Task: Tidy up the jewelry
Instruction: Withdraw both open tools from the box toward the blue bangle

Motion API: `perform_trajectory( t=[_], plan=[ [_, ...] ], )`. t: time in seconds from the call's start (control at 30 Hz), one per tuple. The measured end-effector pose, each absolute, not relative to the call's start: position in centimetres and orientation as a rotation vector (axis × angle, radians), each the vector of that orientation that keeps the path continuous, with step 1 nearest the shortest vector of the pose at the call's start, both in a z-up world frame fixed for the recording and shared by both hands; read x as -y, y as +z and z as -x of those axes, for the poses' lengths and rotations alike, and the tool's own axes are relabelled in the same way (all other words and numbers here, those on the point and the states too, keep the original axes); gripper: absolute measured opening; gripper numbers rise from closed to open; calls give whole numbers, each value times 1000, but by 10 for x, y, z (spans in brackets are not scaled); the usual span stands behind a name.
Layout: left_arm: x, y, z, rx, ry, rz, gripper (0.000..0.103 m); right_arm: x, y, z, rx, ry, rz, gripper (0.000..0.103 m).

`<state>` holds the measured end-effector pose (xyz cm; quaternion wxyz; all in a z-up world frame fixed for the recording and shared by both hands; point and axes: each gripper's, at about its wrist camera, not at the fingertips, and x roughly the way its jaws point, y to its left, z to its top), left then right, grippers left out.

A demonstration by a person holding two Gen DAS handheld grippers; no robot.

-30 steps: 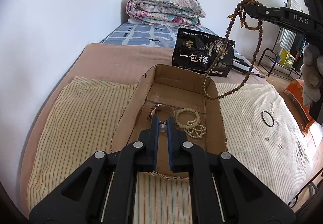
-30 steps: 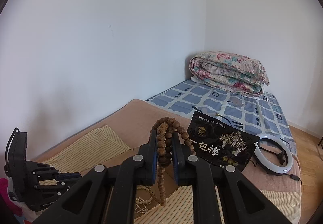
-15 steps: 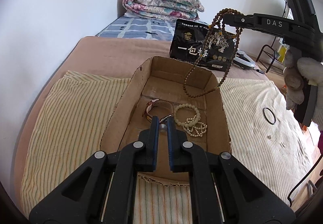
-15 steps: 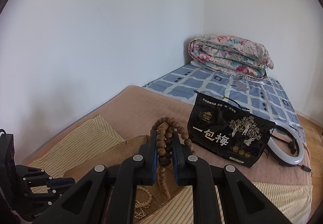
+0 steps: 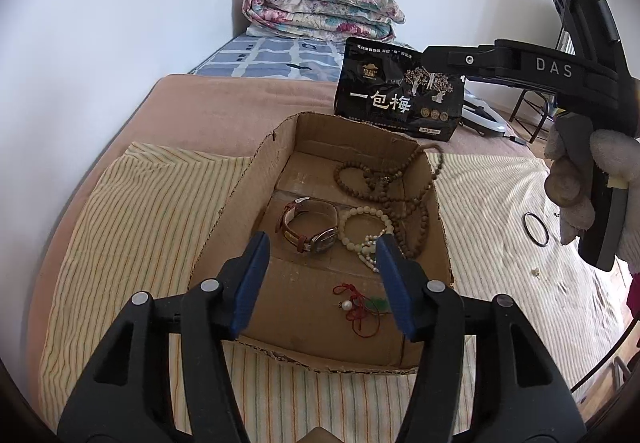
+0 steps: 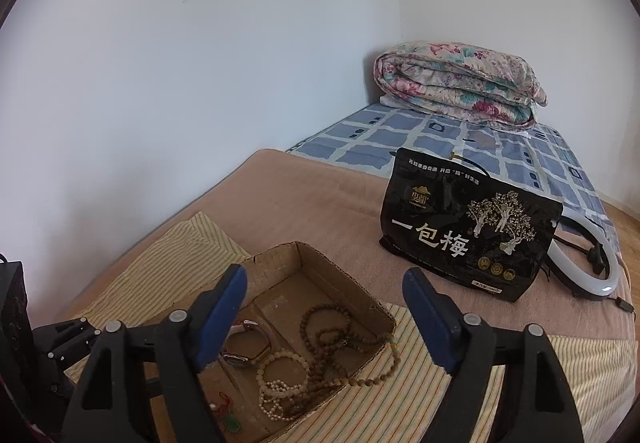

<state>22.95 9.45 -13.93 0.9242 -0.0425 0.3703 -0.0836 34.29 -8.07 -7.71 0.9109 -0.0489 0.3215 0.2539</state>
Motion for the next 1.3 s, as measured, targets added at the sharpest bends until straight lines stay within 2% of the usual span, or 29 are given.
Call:
perform_trajectory(
  t=[0.1,0.17,0.87,1.3],
  plan=[
    [-93,-138,-228,-765,-169,80,57,85,-79,-342,-669,510,83,99],
    [-93,-138,-227,-765,-168,78,57,89,-80,-340,-666,497,76,102],
    [-68,-117,-213,-729,-186,53,57,136,-64,-299,-639,405,85,103],
    [-16,-111,-201,-713,-280,32,57,255,-57,-246,-602,224,39,103]
  ],
)
